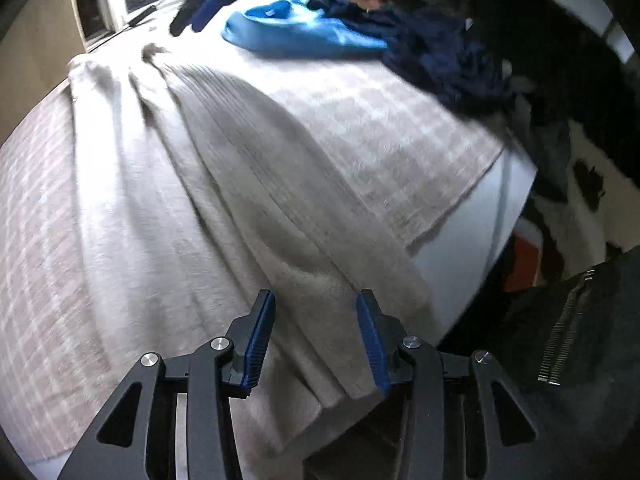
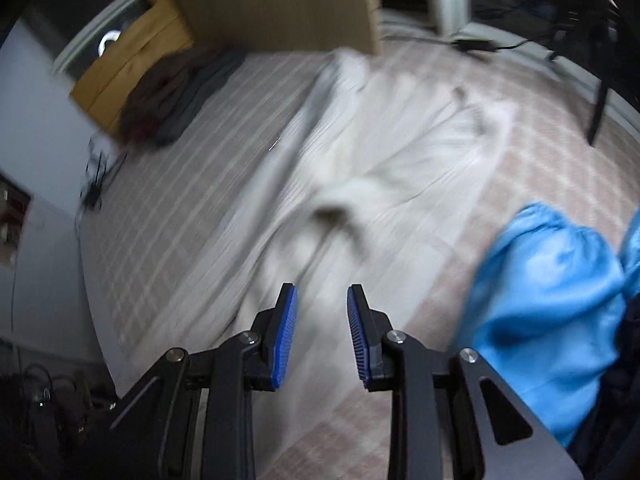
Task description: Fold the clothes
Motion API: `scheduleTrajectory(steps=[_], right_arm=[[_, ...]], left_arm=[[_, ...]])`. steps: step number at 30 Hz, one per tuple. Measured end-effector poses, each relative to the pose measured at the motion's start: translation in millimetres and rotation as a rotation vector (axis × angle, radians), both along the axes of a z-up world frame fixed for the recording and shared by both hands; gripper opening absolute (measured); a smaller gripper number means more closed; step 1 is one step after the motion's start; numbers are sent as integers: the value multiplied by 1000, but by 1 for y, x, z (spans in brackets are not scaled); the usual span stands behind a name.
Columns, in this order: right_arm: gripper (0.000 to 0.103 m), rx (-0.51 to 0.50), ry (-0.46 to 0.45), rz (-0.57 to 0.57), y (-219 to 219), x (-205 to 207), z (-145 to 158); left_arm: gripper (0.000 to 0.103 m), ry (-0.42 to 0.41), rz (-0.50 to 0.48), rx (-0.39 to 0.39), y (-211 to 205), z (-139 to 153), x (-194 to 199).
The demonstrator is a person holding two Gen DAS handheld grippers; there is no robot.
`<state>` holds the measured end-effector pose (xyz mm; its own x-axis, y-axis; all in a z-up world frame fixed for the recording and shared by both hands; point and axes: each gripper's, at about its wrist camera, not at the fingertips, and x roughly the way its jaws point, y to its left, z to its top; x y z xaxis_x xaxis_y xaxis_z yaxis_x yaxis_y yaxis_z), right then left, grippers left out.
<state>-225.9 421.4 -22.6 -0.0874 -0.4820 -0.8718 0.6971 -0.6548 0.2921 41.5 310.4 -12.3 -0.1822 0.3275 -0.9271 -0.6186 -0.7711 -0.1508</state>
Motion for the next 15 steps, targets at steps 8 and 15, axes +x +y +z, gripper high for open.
scheduleTrajectory(steps=[8,15], right_arm=[[27,56,1,16,-15,4,-11],[27,14,-20,19,-2,15,5]], left_arm=[[7,7,24,62,-8,2,-3],[6,4,178,128,-47,15,2]])
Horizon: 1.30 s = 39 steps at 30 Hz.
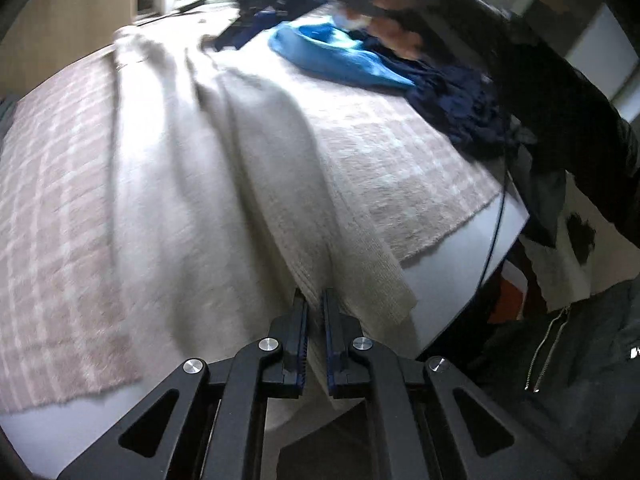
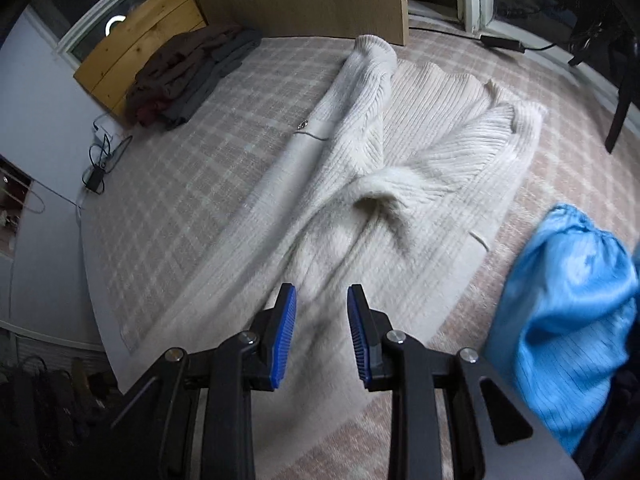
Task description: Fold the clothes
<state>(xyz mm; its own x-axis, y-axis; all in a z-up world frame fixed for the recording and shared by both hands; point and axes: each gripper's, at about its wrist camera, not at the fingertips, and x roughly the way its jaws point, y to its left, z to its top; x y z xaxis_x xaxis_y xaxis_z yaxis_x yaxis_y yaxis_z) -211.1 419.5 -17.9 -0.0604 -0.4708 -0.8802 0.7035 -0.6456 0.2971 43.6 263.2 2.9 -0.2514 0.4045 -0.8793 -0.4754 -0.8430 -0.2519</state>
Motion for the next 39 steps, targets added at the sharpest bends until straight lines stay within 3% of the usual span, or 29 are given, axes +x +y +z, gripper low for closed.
scheduleTrajectory(steps=[6,8,12,17,18,19,24,28,30,32,35,39], right_arm=[[27,-38,-43,12,27,36,-1],[27,-48,-38,-1,32,53,-5],[27,-67,-67,-49,59,80,-15],[27,-51,-96,-72,79,106,-28],[27,-53,-97,-77,79,108,-30],[27,-57,-98,-84,81,110,-30],[27,-119,-62,-108,82,103,-17],[26,-165,-29,-82,59,89,-17],[26,-126,-35,-37,37,87,-33],[27,-45,-42,3,22,94,-49],[28,22,-32,43,24,113,-50],[27,-67,-69,-45,54,132,-32]], left_arm=[[14,-28,84,8,-6,0,-5],[26,-8,65,13,8,4,-3],[35,36,-6,-7,37,7,-3],[30,18,-76,-125,62,-23,-23],[26,20,-85,-110,61,-22,-23],[11,22,-95,-94,60,-21,-24],[8,11,-3,33,26,2,-26],[8,-72,60,39,10,-25,-28],[9,-90,54,45,14,-28,-26],[23,-92,51,53,15,-23,-24],[29,-61,57,46,4,-5,-13],[40,-10,108,-55,-27,4,-3]])
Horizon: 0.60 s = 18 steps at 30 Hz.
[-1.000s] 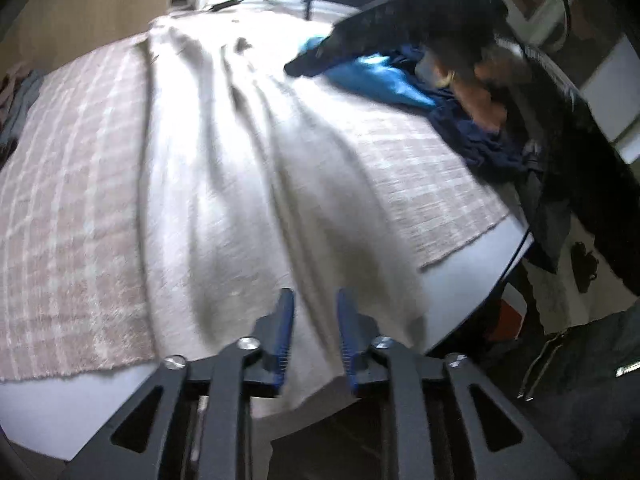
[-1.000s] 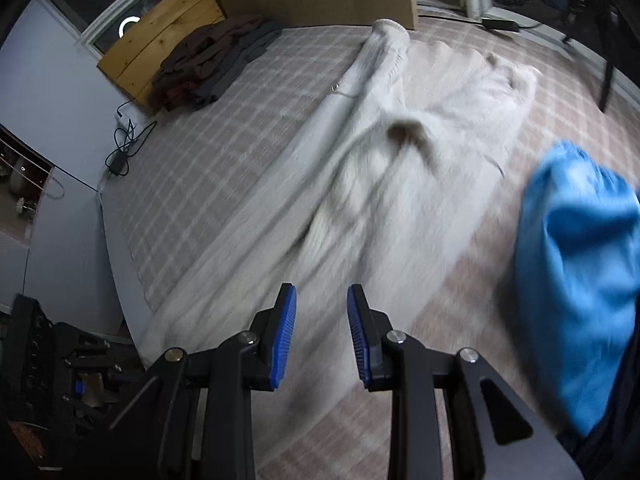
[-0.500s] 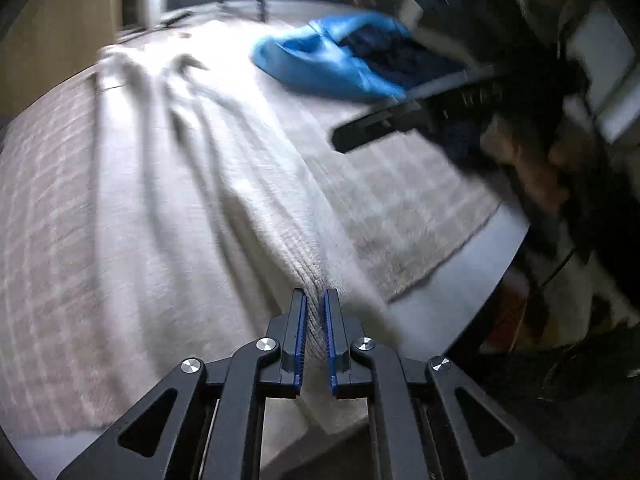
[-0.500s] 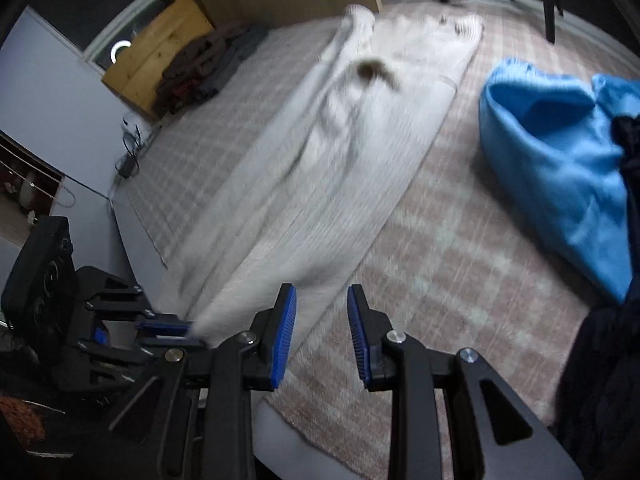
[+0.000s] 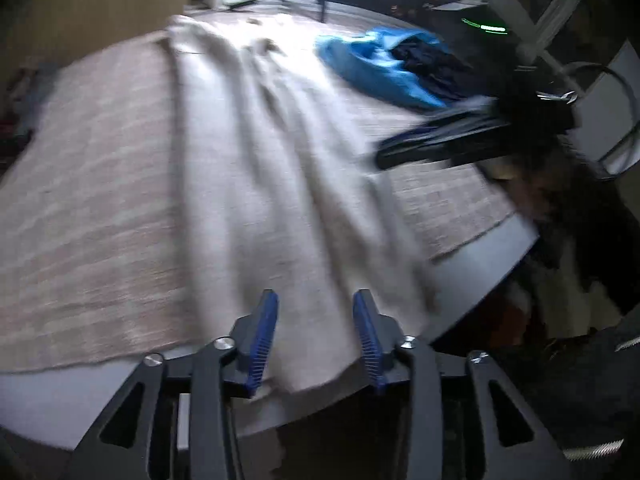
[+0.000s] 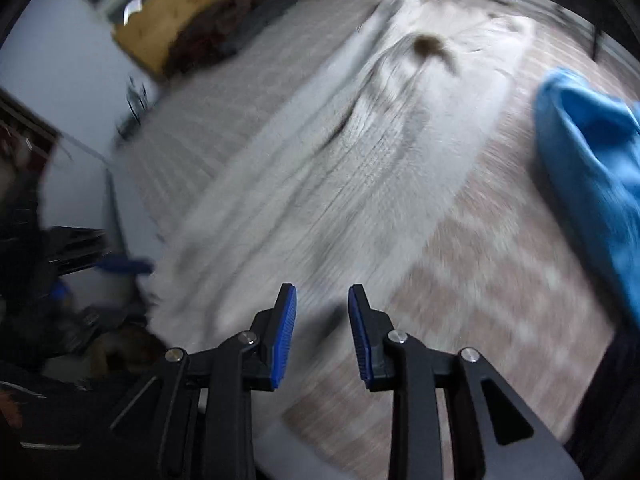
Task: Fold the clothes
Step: 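Pinch the sweater hem with both grippers and lift it to fold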
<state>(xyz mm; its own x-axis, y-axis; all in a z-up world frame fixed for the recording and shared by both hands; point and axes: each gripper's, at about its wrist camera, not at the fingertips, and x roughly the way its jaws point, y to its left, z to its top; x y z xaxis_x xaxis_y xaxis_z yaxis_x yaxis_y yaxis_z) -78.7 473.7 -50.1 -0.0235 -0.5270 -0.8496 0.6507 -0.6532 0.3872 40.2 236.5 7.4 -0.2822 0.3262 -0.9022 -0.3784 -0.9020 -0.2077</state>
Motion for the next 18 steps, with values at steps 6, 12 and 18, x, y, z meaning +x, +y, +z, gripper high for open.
scheduleTrajectory(steps=[6,12,18], right_arm=[[27,-44,-14,-15,-19,59,-19],[28,18,-23,-43,-19,108,-12],[32,21,-4,-371,24,97,-20]], left_arm=[[40,-18,22,-25,-21,-15,-6],[40,-36,-56,-35,-19,-28,-12],[42,-84,-86,-18,-25,-44,-12]])
